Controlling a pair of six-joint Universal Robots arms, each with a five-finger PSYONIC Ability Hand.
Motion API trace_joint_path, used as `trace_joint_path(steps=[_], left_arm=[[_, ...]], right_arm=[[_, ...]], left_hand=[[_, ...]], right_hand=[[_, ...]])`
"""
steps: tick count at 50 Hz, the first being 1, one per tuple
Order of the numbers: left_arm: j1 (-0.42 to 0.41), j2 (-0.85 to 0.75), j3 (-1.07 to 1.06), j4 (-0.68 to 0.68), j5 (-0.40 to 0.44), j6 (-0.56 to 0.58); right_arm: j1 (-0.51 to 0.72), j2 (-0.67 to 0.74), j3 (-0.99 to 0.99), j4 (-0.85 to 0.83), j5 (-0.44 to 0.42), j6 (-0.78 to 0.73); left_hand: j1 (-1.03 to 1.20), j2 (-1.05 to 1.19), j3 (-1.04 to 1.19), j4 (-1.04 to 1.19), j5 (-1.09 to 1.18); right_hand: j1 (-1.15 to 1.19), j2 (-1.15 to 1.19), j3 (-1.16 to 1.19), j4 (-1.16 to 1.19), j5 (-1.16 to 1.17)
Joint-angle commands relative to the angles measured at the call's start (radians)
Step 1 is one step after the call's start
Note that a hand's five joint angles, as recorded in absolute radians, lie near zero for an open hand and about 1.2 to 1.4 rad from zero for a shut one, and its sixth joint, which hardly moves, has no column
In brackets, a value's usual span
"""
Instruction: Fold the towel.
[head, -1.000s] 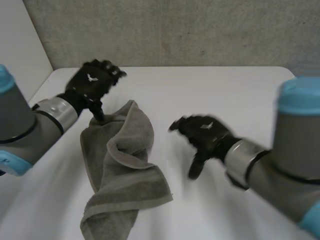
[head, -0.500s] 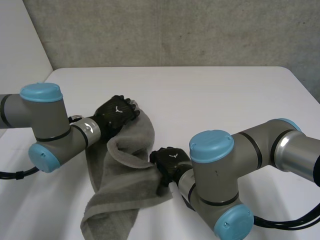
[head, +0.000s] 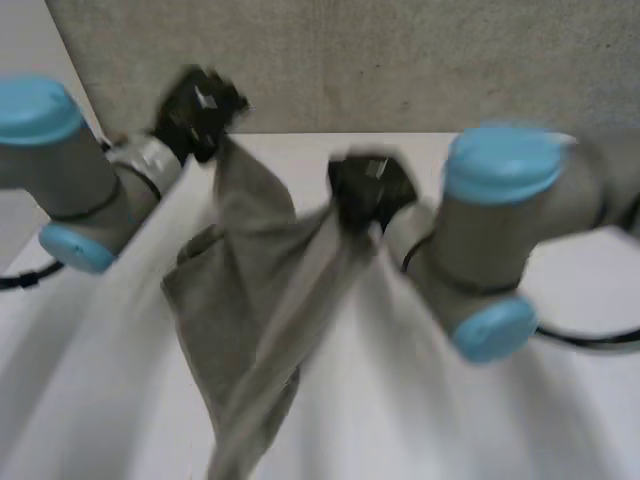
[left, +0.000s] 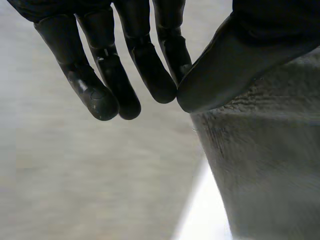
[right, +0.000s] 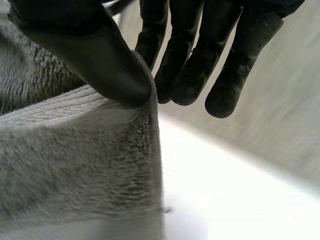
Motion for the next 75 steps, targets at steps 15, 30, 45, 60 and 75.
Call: trace_joint_path(steps=[15, 30, 45, 60, 75], left_arm=[[-0.009, 0.295, -0.506, 0.172, -0.279, -0.358], [-0.032, 0.338, -0.927, 0.287, -0.198, -0.141], [-0.024, 0.23, -0.895, 0.448, -0.25, -0.14], [-0.019, 0.19, -0.909, 0.439, -0.278, -0.143], [-0.019, 0.363, -0.973, 0.334, -0.271, -0.205]], right_arm=[[-0.059, -0.262, 0.188, -0.07, -0.044, -0.623], [-0.241, -0.316, 0.612, -0.114, -0.062, -0.767], [-0.3, -0.33, 0.638, -0.184, -0.077, -0.571], [-0.416, -0.316, 0.589, -0.168, -0.067, -0.364], [-0.405, -0.29, 0.602, -0.168, -0.076, -0.36]], left_hand=[[-0.001, -0.11, -0.132, -0.11, -0.238], [-0.001, -0.11, -0.132, -0.11, -0.238], [-0.728, -0.837, -0.86, -0.837, -0.965], [-0.752, -0.861, -0.884, -0.861, -0.989], [-0.801, -0.911, -0.933, -0.911, -1.039]], right_hand=[[0.076, 0.103, 0.073, 0.07, 0.066], [0.076, 0.103, 0.073, 0.07, 0.066], [0.076, 0.103, 0.073, 0.07, 0.066], [0.076, 0.103, 0.073, 0.07, 0.066], [0.076, 0.103, 0.073, 0.07, 0.066]])
